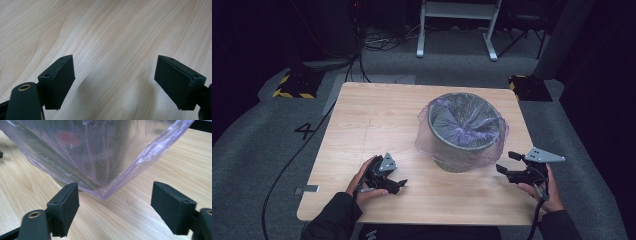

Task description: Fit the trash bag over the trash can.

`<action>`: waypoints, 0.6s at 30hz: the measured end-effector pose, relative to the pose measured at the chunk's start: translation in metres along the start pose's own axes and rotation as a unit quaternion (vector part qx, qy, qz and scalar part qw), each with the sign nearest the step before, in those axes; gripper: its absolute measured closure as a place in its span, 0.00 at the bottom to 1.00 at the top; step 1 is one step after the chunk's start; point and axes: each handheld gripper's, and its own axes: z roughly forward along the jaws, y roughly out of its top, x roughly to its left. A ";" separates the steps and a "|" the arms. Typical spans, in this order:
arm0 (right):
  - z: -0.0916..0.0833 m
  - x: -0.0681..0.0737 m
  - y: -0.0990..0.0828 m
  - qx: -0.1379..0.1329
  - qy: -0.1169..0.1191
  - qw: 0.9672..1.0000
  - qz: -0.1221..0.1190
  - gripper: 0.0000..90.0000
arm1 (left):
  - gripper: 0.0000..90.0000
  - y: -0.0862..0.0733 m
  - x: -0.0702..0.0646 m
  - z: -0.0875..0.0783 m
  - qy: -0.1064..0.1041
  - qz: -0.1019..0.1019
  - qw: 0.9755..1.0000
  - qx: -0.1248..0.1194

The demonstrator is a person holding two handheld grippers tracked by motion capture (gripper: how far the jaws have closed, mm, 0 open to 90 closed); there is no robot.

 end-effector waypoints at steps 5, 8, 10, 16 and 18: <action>-0.012 0.003 0.003 -0.011 -0.020 1.000 -0.009 0.21 | 0.18 -0.008 -0.001 -0.005 0.004 -0.006 1.000 0.003; -0.018 0.004 0.006 -0.022 -0.022 0.999 -0.011 0.20 | 0.18 -0.012 -0.001 -0.005 0.007 -0.011 1.000 0.004; -0.022 0.006 0.010 -0.027 -0.022 0.999 -0.014 0.20 | 0.18 -0.015 -0.001 -0.006 0.004 -0.020 1.000 0.003; -0.035 0.012 0.025 -0.039 -0.029 0.998 -0.033 0.19 | 0.17 -0.019 -0.001 -0.007 0.001 -0.035 0.999 -0.001; -0.040 0.014 0.033 -0.045 -0.029 0.998 -0.040 0.19 | 0.17 -0.019 -0.001 -0.007 0.001 -0.035 0.999 0.000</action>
